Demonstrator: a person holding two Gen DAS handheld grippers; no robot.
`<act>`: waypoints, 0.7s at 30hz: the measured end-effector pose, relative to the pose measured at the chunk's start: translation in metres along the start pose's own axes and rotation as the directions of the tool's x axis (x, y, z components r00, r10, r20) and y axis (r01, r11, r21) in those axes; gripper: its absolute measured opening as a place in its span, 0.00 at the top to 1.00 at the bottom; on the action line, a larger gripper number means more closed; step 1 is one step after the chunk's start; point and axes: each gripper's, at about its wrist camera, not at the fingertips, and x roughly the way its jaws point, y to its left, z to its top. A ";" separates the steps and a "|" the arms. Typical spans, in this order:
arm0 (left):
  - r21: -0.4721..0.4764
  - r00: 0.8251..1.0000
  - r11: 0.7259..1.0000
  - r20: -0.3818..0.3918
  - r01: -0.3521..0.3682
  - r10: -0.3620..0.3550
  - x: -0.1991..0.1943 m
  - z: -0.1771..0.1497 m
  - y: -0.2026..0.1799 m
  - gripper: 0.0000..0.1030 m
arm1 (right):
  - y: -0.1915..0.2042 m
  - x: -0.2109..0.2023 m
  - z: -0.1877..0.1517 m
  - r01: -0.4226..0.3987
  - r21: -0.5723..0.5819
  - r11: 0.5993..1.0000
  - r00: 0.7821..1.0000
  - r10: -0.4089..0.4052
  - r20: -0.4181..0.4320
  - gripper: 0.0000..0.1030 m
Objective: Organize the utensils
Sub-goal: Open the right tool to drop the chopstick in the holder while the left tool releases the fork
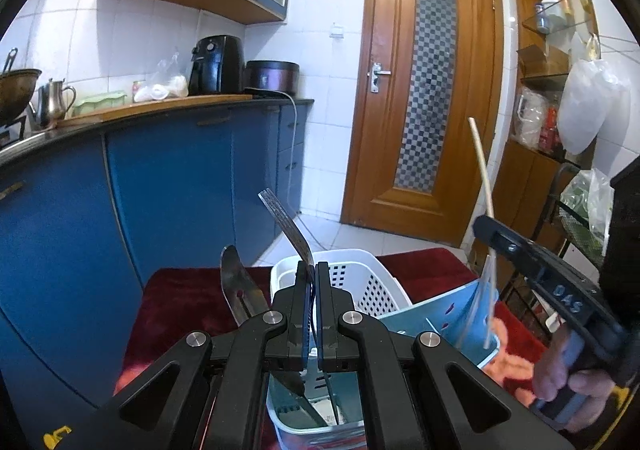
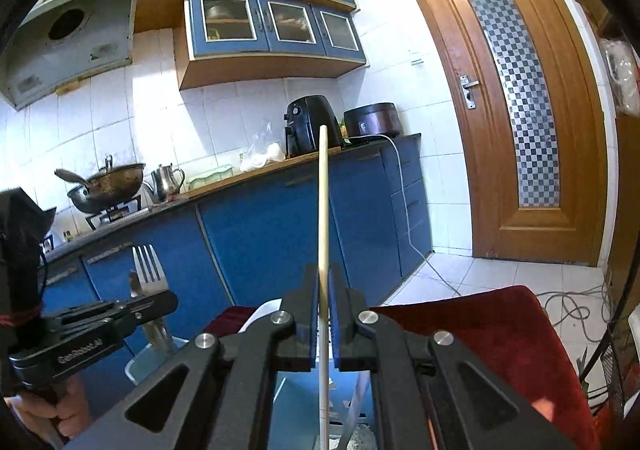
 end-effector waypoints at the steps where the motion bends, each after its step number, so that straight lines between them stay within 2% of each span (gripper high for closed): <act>1: 0.002 1.000 1.000 -0.004 0.003 -0.003 0.001 -0.001 -0.001 0.99 | 0.000 0.002 -0.002 0.001 -0.004 1.000 1.000 -0.001 -0.001 0.94; 8: -0.008 0.999 1.000 -0.036 0.025 -0.025 0.011 -0.006 -0.002 0.98 | 0.006 0.002 -0.014 0.009 -0.050 0.999 1.000 -0.009 -0.002 0.91; 12: 0.004 0.998 1.000 -0.046 0.030 -0.030 0.012 -0.009 -0.007 0.98 | 0.005 -0.003 -0.016 0.004 -0.041 0.999 1.000 -0.004 -0.005 0.73; 21: 0.011 0.997 0.998 -0.047 0.057 -0.056 0.000 -0.007 -0.013 0.91 | 0.006 -0.020 -0.010 -0.005 -0.004 1.000 1.000 0.005 0.001 0.67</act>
